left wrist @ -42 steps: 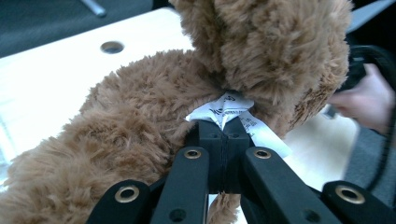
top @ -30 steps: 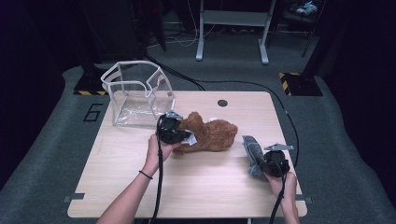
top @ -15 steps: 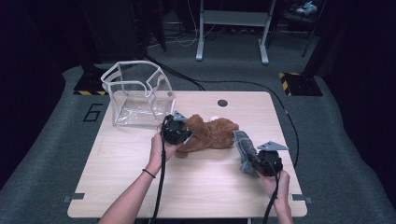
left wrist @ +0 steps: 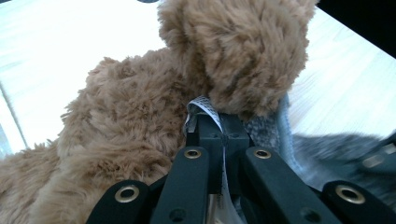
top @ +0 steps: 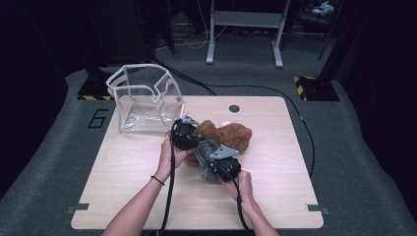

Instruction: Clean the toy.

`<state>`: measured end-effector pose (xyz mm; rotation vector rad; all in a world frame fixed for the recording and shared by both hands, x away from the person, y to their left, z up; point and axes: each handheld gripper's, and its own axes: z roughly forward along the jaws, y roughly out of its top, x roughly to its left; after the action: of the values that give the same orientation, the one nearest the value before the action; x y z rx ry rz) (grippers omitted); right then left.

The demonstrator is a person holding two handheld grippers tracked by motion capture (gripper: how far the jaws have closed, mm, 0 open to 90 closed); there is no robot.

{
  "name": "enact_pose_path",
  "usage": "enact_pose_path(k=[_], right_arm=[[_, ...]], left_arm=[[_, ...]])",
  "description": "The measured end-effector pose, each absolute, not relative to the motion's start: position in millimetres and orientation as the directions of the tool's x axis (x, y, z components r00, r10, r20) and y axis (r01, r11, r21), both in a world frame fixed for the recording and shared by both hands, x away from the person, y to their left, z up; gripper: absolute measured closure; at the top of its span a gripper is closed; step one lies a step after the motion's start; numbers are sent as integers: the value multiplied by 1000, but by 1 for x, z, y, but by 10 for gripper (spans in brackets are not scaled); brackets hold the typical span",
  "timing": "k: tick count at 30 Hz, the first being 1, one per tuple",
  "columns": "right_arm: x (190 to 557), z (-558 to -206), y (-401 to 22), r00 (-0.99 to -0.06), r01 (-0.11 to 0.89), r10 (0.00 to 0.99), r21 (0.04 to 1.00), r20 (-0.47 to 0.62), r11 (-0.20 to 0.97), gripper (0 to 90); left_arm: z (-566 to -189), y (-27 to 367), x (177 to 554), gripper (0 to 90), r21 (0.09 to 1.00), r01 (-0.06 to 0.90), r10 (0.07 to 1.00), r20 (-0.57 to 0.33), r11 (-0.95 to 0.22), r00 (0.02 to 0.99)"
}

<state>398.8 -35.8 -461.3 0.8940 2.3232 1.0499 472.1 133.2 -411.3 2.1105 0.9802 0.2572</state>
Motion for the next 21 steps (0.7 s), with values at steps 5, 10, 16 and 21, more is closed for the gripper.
enact_pose_path(k=[5,10,16,21], right_arm=[[411,-468,-25,-700,387,706,773,-108,502,773],[417,-472,-32,-664,430,744,778,-71,458,774],[424,-470,-51,-632,461,772,770,-63,440,775],[433,-468,-75,-587,487,808,773,-55,407,775]], left_arm=[[-411,133,472,900,732,551,708,-136,-400,693],[-413,133,471,900,734,538,687,-136,-414,714],[-414,131,471,900,738,531,676,-139,-417,724],[-414,135,471,900,736,527,673,-133,-425,728]])
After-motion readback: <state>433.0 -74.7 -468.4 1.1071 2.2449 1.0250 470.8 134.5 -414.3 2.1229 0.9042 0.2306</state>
